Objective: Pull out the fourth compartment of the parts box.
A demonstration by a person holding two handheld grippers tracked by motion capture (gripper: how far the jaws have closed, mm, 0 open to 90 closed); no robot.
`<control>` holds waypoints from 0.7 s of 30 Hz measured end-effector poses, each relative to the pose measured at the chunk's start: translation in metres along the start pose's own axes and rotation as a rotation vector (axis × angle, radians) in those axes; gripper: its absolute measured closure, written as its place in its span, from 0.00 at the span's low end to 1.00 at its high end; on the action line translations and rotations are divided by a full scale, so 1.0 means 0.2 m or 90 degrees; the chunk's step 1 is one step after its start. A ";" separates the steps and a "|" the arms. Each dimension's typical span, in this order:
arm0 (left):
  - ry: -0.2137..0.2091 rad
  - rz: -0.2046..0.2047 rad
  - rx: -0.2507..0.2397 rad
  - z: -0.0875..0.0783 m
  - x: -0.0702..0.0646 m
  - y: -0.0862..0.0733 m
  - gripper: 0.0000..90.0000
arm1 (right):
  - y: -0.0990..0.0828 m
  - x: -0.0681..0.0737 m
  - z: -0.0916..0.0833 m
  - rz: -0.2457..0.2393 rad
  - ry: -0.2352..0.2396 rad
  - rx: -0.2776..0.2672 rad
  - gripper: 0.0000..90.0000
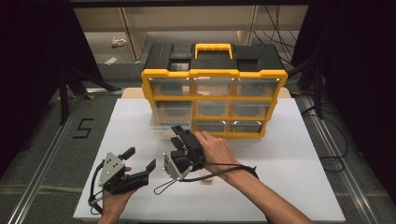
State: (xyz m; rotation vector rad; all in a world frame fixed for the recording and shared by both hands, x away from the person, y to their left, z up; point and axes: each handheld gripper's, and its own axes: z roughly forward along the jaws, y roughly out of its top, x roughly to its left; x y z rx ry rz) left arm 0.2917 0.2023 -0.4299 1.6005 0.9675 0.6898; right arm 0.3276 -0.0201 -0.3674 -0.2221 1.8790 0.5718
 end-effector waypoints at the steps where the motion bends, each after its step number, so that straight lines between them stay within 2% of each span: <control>1: 0.000 -0.001 -0.001 0.00 0.00 0.00 0.18 | 0.00 0.00 -0.01 0.010 0.008 -0.005 0.60; 3: 0.002 -0.001 -0.002 0.00 0.00 0.00 0.18 | -0.01 -0.01 -0.03 0.039 0.020 -0.013 0.57; 7: 0.004 -0.003 -0.002 0.00 0.01 0.00 0.18 | -0.03 -0.03 -0.07 0.105 0.064 -0.024 0.49; 12: 0.003 -0.002 -0.001 0.00 0.00 0.00 0.18 | -0.04 -0.06 -0.11 0.172 0.100 -0.045 0.46; 14: 0.003 -0.002 -0.001 0.00 0.00 0.00 0.18 | -0.05 -0.07 -0.12 0.207 0.121 -0.053 0.45; 17: 0.003 -0.003 -0.002 0.00 0.01 0.00 0.18 | -0.06 -0.07 -0.14 0.243 0.140 -0.061 0.45; 21: 0.000 -0.001 -0.002 0.00 0.00 0.00 0.18 | -0.07 -0.07 -0.16 0.267 0.160 -0.066 0.43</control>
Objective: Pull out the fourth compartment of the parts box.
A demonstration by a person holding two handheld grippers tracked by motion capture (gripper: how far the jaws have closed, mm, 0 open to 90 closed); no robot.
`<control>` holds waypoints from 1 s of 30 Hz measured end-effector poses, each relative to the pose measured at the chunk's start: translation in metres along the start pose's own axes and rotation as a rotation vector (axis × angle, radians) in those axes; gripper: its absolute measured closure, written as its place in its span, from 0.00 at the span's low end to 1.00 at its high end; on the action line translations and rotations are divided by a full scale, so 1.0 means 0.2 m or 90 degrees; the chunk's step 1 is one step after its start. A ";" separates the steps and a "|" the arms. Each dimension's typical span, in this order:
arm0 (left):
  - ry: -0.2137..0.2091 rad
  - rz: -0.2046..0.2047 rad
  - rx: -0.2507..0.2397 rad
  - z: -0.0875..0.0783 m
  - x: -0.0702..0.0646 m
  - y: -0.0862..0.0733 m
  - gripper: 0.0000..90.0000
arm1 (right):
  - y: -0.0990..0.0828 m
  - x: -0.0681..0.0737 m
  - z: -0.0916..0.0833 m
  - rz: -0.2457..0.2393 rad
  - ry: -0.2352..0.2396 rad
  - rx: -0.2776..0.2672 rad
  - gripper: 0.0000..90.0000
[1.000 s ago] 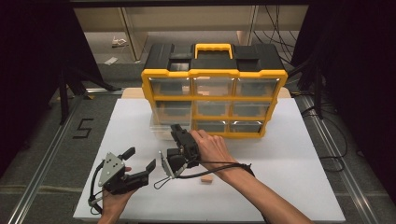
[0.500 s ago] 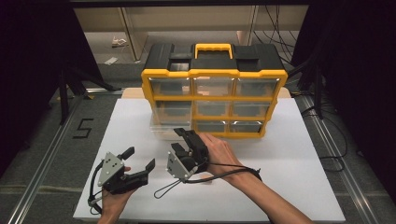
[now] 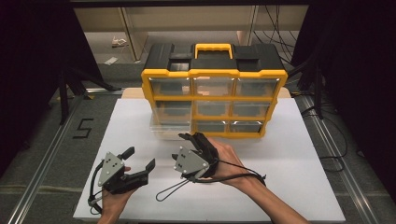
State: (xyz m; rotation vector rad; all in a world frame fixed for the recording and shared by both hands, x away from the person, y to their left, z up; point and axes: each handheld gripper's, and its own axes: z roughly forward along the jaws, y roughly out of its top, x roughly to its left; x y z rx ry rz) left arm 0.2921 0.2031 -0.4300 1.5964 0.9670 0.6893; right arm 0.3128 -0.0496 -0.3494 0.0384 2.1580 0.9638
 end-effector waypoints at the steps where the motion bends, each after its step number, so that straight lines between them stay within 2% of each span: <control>1: -0.003 0.000 -0.001 0.00 0.00 0.00 0.18 | 0.00 0.00 0.00 0.006 0.003 -0.001 0.42; 10: -0.015 0.001 -0.011 0.00 -0.01 0.00 0.17 | -0.06 0.00 -0.04 0.067 0.031 -0.012 0.40; 16: -0.019 0.003 -0.014 0.00 -0.01 0.00 0.18 | -0.12 -0.01 -0.06 0.133 0.060 -0.018 0.39; 24: -0.025 0.002 -0.018 -0.01 -0.02 0.00 0.17 | -0.18 -0.03 -0.06 0.178 0.088 -0.007 0.36; 30: -0.031 0.003 -0.019 0.00 -0.02 0.00 0.18 | -0.24 -0.04 -0.06 0.200 0.100 0.010 0.36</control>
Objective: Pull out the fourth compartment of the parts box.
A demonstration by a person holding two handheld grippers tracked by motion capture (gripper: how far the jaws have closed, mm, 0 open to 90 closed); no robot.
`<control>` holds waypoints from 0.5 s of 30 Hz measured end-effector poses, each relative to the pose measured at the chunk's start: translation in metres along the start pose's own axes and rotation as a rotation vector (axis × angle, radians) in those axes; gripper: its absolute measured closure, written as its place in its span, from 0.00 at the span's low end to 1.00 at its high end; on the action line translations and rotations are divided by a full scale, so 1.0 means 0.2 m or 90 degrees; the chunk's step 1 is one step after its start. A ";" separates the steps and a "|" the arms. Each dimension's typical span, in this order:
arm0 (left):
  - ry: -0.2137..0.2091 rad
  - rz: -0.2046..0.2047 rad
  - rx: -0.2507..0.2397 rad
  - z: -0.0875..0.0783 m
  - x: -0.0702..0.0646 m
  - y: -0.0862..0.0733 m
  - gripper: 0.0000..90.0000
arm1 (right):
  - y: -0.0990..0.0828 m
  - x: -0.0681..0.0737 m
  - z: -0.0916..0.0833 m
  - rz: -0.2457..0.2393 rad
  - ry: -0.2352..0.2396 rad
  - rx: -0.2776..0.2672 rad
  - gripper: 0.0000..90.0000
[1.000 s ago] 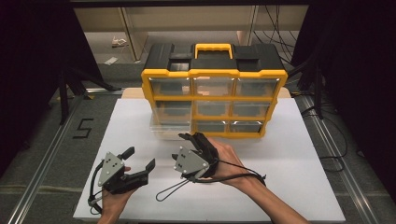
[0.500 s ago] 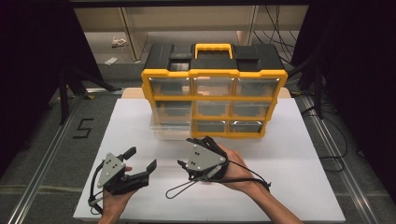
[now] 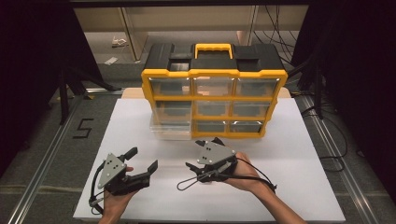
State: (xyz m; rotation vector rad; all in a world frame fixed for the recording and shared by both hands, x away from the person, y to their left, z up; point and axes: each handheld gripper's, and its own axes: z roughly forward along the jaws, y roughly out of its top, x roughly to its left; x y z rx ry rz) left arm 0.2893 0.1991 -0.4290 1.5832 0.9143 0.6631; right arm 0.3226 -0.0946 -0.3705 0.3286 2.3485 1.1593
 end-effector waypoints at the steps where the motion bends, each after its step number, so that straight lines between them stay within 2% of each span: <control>1: -0.001 -0.001 -0.001 0.00 0.00 0.00 0.18 | -0.01 0.00 0.00 0.004 0.001 0.005 0.36; 9: -0.004 -0.002 -0.002 0.00 0.00 0.00 0.18 | -0.10 -0.04 0.02 0.055 0.042 0.040 0.34; 15: -0.005 -0.003 -0.002 0.00 0.00 0.01 0.17 | -0.16 -0.06 0.05 0.073 0.069 0.080 0.33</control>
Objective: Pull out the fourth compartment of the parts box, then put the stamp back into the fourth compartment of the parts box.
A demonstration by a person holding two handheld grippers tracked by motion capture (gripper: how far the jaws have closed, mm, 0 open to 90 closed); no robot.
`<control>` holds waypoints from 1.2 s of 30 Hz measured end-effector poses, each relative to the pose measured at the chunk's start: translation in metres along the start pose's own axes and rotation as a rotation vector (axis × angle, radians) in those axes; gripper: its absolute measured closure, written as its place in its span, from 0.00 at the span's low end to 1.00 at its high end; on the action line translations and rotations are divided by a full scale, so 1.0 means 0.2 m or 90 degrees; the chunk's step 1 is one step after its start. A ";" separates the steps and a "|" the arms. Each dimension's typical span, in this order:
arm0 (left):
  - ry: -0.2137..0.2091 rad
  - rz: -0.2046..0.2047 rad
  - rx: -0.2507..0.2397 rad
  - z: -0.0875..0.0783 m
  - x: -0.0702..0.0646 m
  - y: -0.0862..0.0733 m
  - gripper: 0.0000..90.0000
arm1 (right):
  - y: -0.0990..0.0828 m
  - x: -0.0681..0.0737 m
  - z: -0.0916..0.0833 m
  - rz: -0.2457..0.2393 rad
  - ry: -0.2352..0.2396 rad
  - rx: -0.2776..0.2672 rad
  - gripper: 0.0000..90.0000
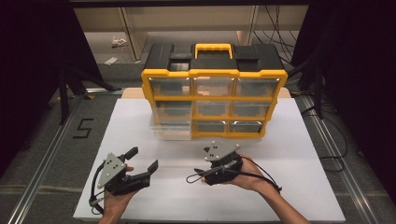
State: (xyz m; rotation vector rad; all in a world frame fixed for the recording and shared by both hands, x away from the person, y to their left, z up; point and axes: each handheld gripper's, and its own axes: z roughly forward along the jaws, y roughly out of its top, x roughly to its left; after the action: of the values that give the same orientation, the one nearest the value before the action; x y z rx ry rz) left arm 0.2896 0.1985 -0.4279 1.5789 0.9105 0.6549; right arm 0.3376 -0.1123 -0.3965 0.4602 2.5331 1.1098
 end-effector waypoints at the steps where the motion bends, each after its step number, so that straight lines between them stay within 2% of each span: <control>1: 0.000 0.001 0.000 0.00 0.00 0.00 0.18 | -0.01 0.00 0.01 0.002 0.007 0.008 0.33; 10: -0.007 -0.001 -0.001 0.00 -0.01 0.00 0.18 | -0.06 -0.02 0.06 0.007 0.030 0.054 0.33; 18: -0.013 0.002 -0.002 0.00 -0.01 0.00 0.17 | -0.11 -0.03 0.12 -0.002 0.045 0.098 0.34; 29: -0.014 0.003 -0.001 0.00 -0.01 0.00 0.17 | -0.15 -0.03 0.17 -0.006 0.053 0.147 0.37; 36: -0.016 0.003 -0.002 0.00 -0.02 0.00 0.17 | -0.18 -0.04 0.21 -0.005 0.053 0.171 0.44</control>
State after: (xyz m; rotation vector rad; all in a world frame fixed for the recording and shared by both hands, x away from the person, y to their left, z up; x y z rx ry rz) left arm 0.2883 0.1956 -0.4281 1.5840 0.8879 0.6386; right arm 0.3565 -0.1119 -0.4477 0.4797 2.7675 0.8037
